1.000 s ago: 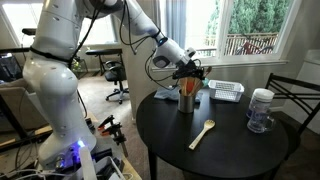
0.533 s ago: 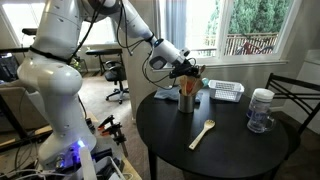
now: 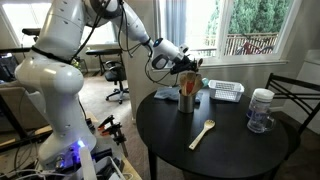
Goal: Put the brown spoon in the silver holder.
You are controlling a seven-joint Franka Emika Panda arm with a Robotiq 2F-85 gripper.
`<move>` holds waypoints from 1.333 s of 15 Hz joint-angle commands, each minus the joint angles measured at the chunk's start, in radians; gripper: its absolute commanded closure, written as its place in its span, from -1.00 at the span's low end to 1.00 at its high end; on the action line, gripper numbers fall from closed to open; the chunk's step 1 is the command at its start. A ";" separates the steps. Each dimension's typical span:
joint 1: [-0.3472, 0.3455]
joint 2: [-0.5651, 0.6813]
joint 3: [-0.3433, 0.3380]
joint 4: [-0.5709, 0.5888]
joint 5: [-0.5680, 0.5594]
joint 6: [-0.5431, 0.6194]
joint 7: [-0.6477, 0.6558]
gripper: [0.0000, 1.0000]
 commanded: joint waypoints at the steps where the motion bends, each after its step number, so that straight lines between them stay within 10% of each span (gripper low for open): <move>1: 0.067 0.101 -0.099 0.076 -0.075 0.000 0.126 0.94; 20: 0.311 0.403 -0.300 0.218 -0.151 0.000 0.516 0.94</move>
